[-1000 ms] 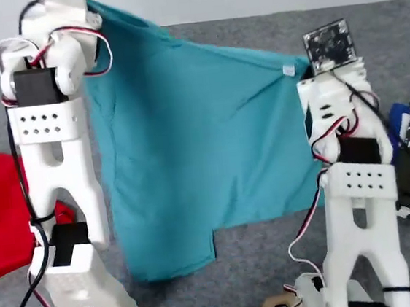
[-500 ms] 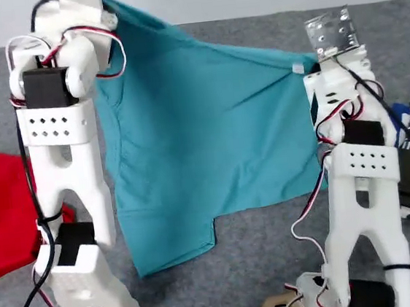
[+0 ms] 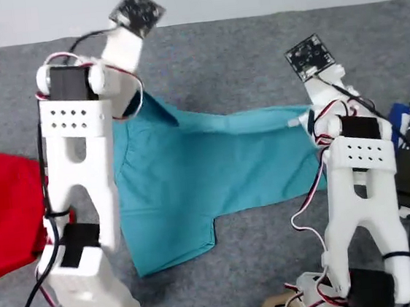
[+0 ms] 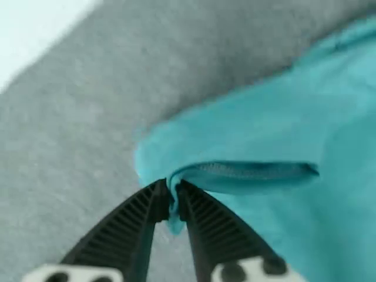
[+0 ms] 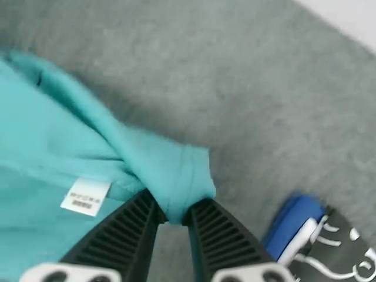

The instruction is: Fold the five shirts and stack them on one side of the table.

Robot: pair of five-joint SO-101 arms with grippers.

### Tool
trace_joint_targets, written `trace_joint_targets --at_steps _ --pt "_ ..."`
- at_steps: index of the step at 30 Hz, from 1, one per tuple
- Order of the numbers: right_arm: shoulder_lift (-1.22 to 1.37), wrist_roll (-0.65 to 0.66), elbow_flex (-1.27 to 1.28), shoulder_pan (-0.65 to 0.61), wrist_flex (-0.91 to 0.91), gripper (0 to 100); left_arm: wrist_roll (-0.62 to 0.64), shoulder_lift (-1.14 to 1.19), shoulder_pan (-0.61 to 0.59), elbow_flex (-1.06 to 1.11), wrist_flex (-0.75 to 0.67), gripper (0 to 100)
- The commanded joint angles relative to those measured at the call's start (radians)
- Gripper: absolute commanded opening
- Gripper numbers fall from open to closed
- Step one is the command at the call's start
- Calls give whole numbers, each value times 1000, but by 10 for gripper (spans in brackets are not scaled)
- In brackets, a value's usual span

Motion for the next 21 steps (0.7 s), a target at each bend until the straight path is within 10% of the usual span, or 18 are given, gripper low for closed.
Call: trace_joint_targets --at_steps 1,21 --pt "-10 49 -60 13 104 10 -51 -121 14 194 29 6" --pt "113 190 -23 51 268 10 -183 -531 6 1009 23 6"
